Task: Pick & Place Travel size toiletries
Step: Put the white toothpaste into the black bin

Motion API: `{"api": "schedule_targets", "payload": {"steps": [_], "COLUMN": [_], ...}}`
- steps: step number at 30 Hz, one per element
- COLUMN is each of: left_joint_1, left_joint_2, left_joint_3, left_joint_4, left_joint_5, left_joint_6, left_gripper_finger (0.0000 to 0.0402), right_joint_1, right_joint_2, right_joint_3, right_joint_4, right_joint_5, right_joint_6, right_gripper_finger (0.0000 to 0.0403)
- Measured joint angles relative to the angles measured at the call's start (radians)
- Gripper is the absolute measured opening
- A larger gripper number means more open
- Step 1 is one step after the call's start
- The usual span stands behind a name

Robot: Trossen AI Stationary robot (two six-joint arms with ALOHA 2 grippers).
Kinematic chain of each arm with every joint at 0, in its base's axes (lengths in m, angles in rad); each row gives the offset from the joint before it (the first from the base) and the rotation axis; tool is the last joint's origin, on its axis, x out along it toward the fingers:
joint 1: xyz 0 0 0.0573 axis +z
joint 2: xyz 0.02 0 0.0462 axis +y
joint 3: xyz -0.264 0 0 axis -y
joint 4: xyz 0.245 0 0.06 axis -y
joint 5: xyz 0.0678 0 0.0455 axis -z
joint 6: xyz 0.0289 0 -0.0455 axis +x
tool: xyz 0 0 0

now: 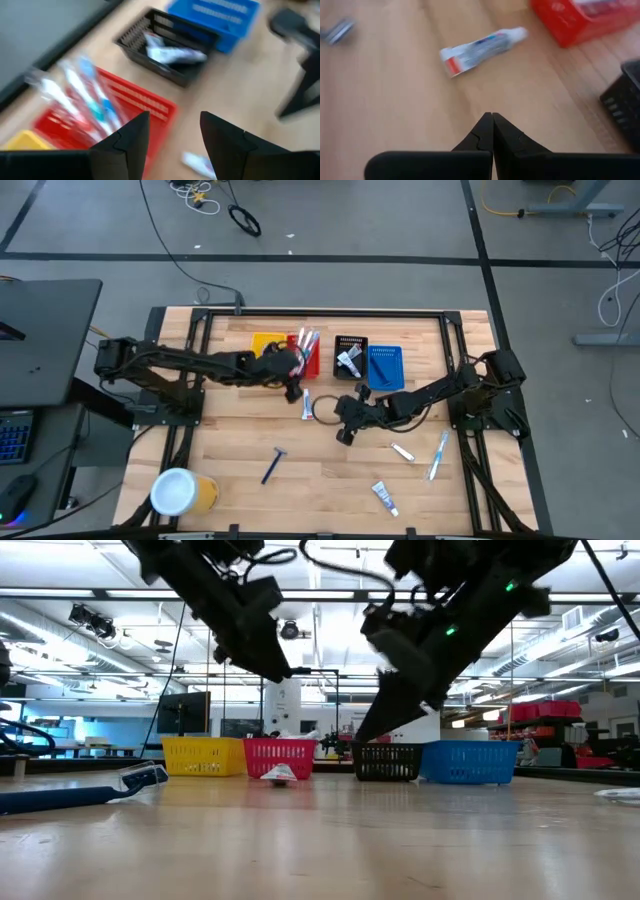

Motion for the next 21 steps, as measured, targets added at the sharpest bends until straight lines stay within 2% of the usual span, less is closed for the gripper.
{"api": "schedule_targets", "payload": {"steps": [4, 8, 11, 14, 17, 21], "left_joint_1": [-0.072, -0.129, -0.160, -0.183, -0.197, -0.209], "left_joint_2": [0.000, 0.000, 0.000, 0.000, 0.001, 0.009], "left_joint_3": [0.000, 0.000, 0.000, 0.000, 0.000, 0.000], "left_joint_4": [-0.021, -0.022, -0.018, -0.019, -0.020, -0.019], "left_joint_5": [0.029, 0.044, 0.036, 0.035, 0.026, -0.023], "left_joint_6": [0.030, 0.007, -0.036, -0.057, -0.095, -0.279], "left_gripper_finger": [0.0181, 0.0183, 0.0182, 0.0181, 0.0181, 0.0179], "right_joint_1": [0.043, 0.070, 0.075, 0.077, 0.077, 0.075], "right_joint_2": [-0.085, -0.208, -0.287, -0.310, -0.298, -0.260], "right_joint_3": [0.019, 0.027, 0.027, 0.017, 0.006, -0.005], "right_joint_4": [-0.178, -0.398, -0.512, -0.528, -0.525, -0.499], "right_joint_5": [0.000, -0.008, -0.077, -0.138, -0.148, -0.112], "right_joint_6": [-0.066, 0.034, 0.137, 0.149, 0.148, 0.144], "right_gripper_finger": [0.0001, 0.0002, 0.0012, 0.0032, 0.0057, 0.0091]}}
